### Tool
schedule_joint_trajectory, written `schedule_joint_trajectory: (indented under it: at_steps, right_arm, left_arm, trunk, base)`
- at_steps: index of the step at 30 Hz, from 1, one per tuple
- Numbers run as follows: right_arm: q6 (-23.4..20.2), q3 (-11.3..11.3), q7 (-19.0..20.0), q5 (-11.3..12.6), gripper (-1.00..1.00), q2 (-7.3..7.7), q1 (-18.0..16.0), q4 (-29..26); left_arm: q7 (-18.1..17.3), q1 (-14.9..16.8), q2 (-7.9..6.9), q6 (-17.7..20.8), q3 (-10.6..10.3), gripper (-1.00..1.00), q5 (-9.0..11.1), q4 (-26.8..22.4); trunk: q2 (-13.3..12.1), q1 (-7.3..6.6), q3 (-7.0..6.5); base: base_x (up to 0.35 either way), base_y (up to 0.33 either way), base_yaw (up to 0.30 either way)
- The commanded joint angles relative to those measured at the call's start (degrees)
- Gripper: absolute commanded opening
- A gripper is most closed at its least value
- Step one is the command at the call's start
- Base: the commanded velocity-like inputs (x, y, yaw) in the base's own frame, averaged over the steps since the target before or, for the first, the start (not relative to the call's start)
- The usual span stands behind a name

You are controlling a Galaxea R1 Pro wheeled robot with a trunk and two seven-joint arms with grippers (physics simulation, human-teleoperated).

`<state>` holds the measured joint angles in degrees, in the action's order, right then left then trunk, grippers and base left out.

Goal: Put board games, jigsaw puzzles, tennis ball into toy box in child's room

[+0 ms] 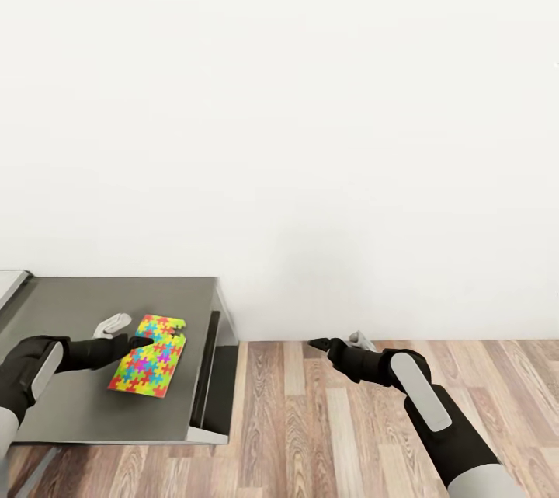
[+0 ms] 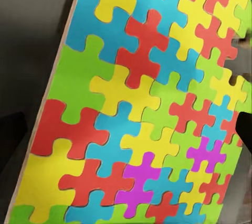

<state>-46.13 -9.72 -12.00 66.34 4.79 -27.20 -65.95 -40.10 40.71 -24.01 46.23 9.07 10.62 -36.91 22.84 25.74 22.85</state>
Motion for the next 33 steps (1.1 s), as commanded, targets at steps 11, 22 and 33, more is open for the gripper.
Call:
schedule_joint_trajectory:
  at_steps: [11,22,33]
  right_arm:
    - [-0.01,-0.12,-0.56,0.55,1.00,0.05,-0.05,-0.06]
    - [-0.01,-0.14,-0.56,0.55,1.00,0.05,-0.04,-0.06]
    - [-0.01,-0.19,-0.56,0.55,1.00,0.05,-0.04,-0.06]
  left_arm:
    - [-0.06,-0.07,0.72,0.52,0.07,1.00,0.02,0.17]
    - [-0.06,-0.04,0.72,0.52,0.07,1.00,0.02,0.17]
    - [-0.06,-0.04,0.69,0.52,0.07,1.00,0.02,0.17]
  trunk:
    - [0.08,0.05,0.11]
    - [0.08,0.05,0.11]
    - [0.08,0.05,0.11]
  base:
    - [0.000,-0.085,0.000]
    - [0.000,-0.084,0.000]
    - [0.000,-0.017,0.000]
